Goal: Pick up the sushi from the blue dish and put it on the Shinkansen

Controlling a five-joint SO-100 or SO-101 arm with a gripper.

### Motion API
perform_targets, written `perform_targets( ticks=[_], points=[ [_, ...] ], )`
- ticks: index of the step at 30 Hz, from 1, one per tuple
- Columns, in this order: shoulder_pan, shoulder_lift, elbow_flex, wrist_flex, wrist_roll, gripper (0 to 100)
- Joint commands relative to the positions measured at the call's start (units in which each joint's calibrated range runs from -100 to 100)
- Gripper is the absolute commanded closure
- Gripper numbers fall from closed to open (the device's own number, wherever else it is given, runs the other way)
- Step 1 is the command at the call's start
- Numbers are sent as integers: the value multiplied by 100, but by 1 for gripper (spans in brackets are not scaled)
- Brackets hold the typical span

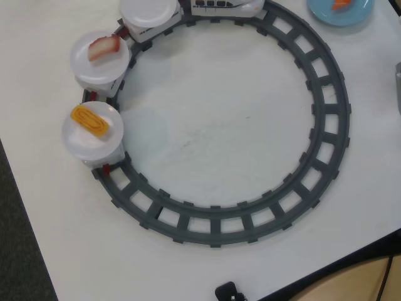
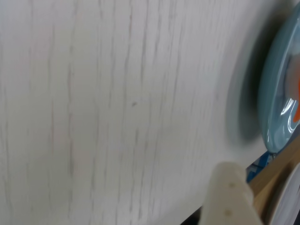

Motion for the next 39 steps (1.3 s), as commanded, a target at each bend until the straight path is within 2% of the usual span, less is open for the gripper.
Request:
perform_targets(
  ticks=[1, 8, 13, 21, 27, 35, 39],
  points=[
    [7, -35, -26, 14, 3, 55],
    [16, -35, -26, 22, 8, 55],
    [465, -27, -394, 227, 19, 55],
    [306, 524, -1992, 1391, 24, 55],
    [262, 2270, -3778, 1408, 24, 55],
    [254, 5460, -5987, 1272, 34, 55],
    [289, 7230, -7154, 1203, 318, 55]
  ],
)
